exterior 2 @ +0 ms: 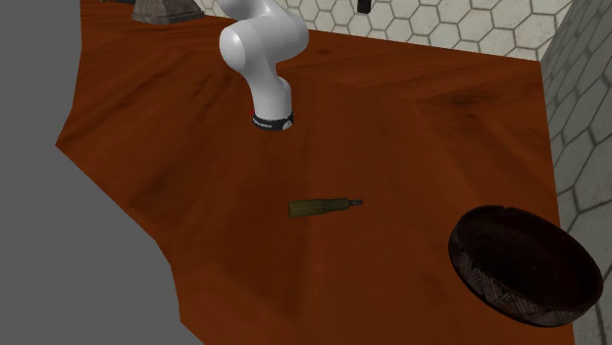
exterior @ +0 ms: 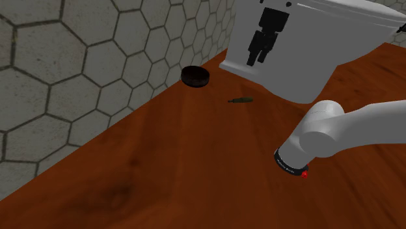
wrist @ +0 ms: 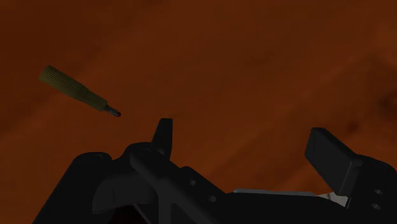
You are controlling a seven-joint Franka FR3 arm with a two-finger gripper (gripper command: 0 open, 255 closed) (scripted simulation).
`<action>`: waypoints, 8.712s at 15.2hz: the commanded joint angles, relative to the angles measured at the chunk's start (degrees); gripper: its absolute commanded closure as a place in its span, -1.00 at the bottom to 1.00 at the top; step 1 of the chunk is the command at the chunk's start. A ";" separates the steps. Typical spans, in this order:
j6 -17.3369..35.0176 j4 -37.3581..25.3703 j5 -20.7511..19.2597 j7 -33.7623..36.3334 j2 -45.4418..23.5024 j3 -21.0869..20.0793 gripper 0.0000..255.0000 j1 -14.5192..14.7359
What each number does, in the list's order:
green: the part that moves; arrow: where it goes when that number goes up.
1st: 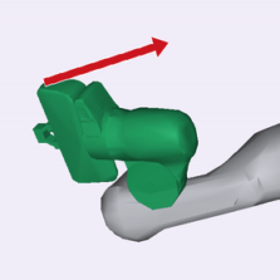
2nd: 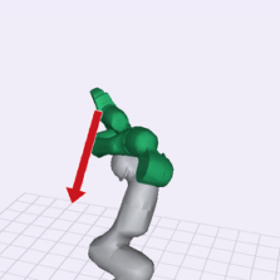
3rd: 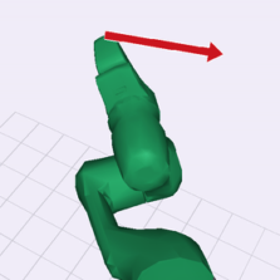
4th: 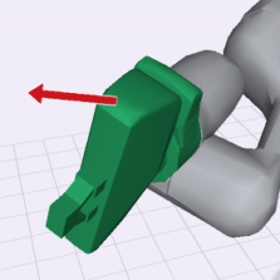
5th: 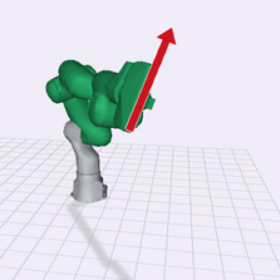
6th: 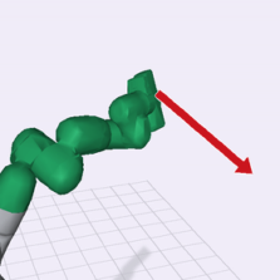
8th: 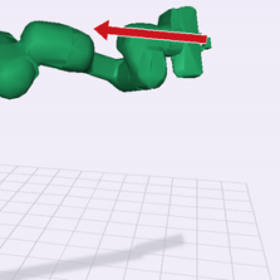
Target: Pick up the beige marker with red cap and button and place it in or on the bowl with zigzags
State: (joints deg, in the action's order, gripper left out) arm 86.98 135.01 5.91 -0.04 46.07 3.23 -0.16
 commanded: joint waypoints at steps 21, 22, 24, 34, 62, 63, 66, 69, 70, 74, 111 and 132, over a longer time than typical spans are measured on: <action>37.66 25.04 -27.97 -44.10 -8.64 19.16 -1.00 1.39; 40.42 25.26 -29.37 -46.08 -10.65 20.41 -1.00 1.41; 46.11 25.32 -31.96 -49.97 -15.16 22.92 -1.00 1.62; 63.02 25.28 -35.33 -55.77 -30.14 28.80 -1.00 2.84; 53.46 23.38 -34.54 -56.70 -22.39 26.93 1.00 2.46; 52.38 23.09 -34.39 -56.82 -21.59 26.69 1.00 2.44; 49.19 22.12 -33.89 -57.19 -19.34 25.98 1.00 2.43; 46.11 21.03 -33.34 -57.56 -17.32 25.27 1.00 2.45; 45.10 20.63 -33.14 -57.69 -16.70 25.03 1.00 2.47; 41.19 18.93 -32.35 -58.19 -14.46 24.09 1.00 2.57; 35.39 -32.57 -7.23 -60.53 -63.17 19.73 1.00 12.93; 40.77 -29.65 -6.28 -60.62 -65.79 19.31 -1.00 12.56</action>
State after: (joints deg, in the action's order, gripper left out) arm 127.75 105.36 -0.37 -60.65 -19.72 22.54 12.40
